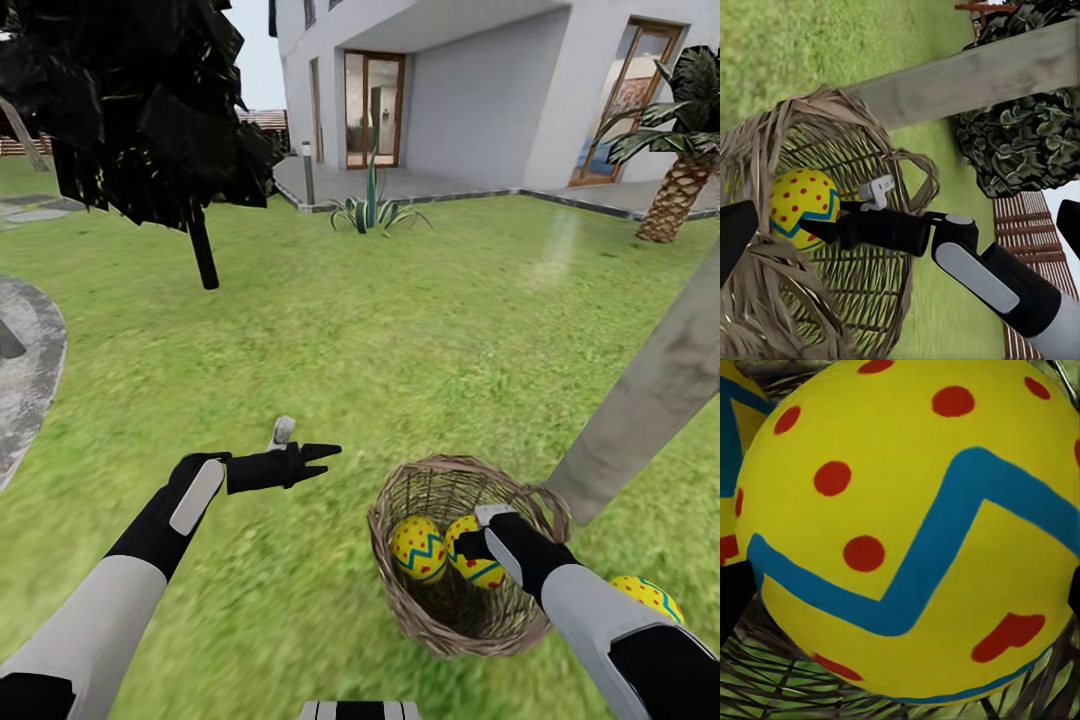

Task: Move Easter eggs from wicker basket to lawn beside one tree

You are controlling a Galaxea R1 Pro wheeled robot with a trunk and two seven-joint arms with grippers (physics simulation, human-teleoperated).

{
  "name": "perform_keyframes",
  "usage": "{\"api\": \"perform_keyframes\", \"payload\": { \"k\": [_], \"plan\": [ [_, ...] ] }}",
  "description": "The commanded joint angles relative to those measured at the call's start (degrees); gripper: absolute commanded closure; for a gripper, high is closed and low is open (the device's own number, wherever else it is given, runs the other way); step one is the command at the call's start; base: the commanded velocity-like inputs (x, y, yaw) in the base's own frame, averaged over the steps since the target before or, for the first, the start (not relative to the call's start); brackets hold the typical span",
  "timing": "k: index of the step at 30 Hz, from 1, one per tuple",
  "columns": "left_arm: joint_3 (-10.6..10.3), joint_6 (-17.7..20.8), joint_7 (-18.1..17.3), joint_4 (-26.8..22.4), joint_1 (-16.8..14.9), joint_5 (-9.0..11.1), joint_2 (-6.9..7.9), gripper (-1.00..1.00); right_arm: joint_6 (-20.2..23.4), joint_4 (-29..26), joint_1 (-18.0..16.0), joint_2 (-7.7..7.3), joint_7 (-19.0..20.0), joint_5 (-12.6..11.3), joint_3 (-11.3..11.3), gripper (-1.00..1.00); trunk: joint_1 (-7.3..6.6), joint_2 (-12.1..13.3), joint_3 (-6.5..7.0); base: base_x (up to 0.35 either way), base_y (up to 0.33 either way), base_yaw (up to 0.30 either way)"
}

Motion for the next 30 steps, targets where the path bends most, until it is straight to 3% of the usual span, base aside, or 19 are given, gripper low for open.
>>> {"api": "perform_keyframes", "payload": {
  "k": [1,14,19,30],
  "plan": [
    [-0.1,0.2,-0.1,0.0,0.0,0.0,0.04,-1.0,0.3,-0.1,0.0,-0.01,-0.2,-0.7,0.5,1.0,-0.03,0.0,0.18,0.0,0.0,0.0],
    [-0.1,0.2,0.0,0.0,0.0,0.0,-0.05,-1.0,2.8,-0.1,0.0,-0.11,0.1,-0.6,0.4,1.0,-0.37,0.2,3.06,0.0,0.0,0.0],
    [-0.1,0.2,0.0,0.0,0.0,0.0,-0.05,-1.0,2.9,-0.1,0.0,-0.14,2.7,-0.7,0.4,1.0,-0.5,0.2,4.17,0.0,0.0,0.0],
    [-0.1,0.2,0.0,0.0,0.0,0.0,-0.05,-1.0,5.3,-0.4,0.0,-1.1,5.9,-0.5,0.5,1.0,-2.91,4.6,6.15,0.0,0.0,0.0]
  ]
}}
